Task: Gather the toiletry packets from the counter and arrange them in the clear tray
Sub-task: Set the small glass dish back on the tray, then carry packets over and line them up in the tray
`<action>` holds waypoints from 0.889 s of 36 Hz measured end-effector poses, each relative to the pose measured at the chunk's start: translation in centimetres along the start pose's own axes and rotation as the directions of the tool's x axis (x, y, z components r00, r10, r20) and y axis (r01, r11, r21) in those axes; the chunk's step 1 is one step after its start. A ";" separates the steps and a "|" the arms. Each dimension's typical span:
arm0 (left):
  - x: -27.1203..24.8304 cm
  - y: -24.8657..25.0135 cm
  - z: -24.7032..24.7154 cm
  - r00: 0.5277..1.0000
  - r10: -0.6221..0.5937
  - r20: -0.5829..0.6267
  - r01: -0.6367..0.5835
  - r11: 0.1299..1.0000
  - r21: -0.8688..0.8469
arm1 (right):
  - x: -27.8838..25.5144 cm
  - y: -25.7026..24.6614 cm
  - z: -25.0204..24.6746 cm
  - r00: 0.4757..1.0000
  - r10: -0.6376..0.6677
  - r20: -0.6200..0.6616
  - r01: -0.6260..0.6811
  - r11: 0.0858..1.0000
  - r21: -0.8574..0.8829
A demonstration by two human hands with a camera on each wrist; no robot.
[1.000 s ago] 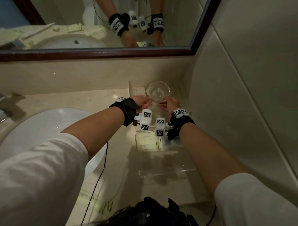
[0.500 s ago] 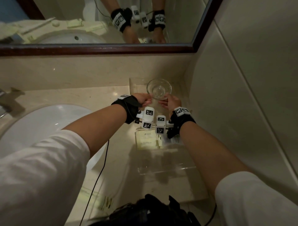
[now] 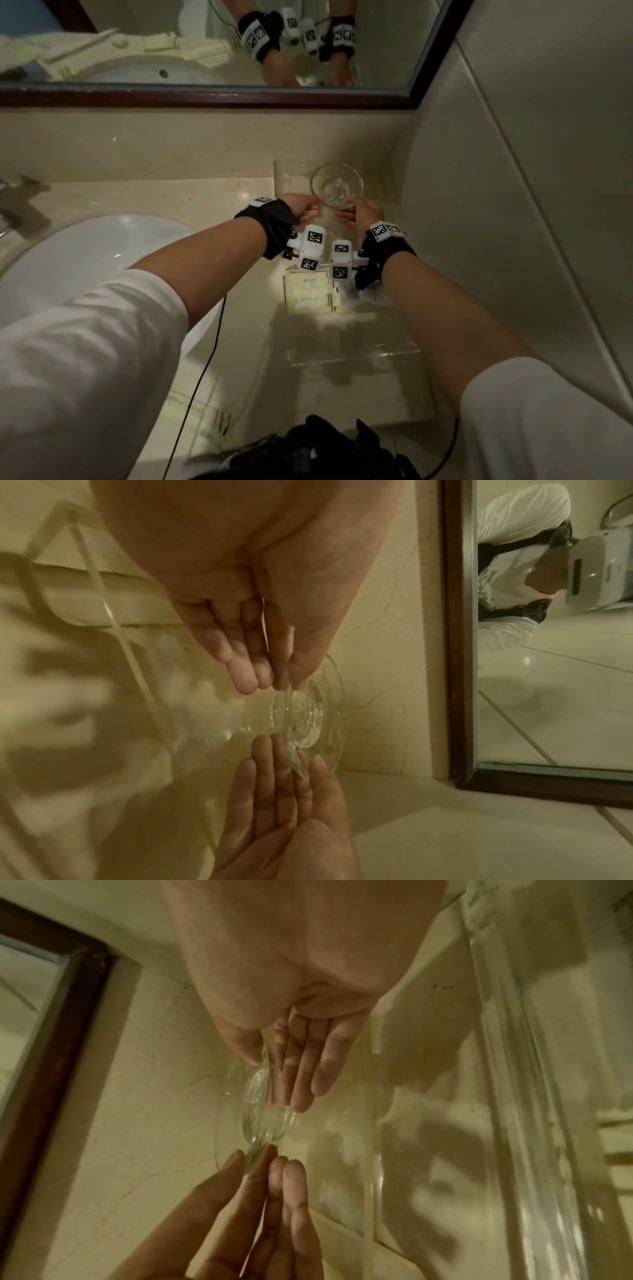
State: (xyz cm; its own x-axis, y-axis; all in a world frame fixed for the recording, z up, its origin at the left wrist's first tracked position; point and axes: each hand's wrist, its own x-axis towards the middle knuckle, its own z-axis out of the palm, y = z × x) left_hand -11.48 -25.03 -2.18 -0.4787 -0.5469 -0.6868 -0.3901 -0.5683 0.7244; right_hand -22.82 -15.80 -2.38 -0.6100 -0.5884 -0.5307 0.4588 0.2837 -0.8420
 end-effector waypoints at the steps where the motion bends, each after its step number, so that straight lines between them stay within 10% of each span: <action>1: -0.2 0.0 0.1 1.000 0.005 -0.016 -0.005 1.000 -0.004 | 0.0 0.0 0.0 1.000 0.006 -0.001 -0.006 1.000 -0.005; 16: -4.2 -0.8 -1.0 0.993 0.060 -0.103 -0.083 0.967 -0.241 | -2.8 -1.1 -0.3 0.987 0.151 0.056 -0.138 0.971 -0.194; 32: -14.5 -6.5 -7.0 0.961 0.009 -0.278 -0.108 0.933 -0.344 | -11.2 4.1 4.4 0.989 0.114 0.099 -0.128 0.982 0.140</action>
State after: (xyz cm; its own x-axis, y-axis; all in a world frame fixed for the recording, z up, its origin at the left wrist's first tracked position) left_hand 3.44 -17.72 2.66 -0.2448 -0.7013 -0.6696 -0.0416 -0.6823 0.7298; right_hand -11.27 -11.40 0.53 -0.4868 -0.6240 -0.6113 0.6191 0.2473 -0.7454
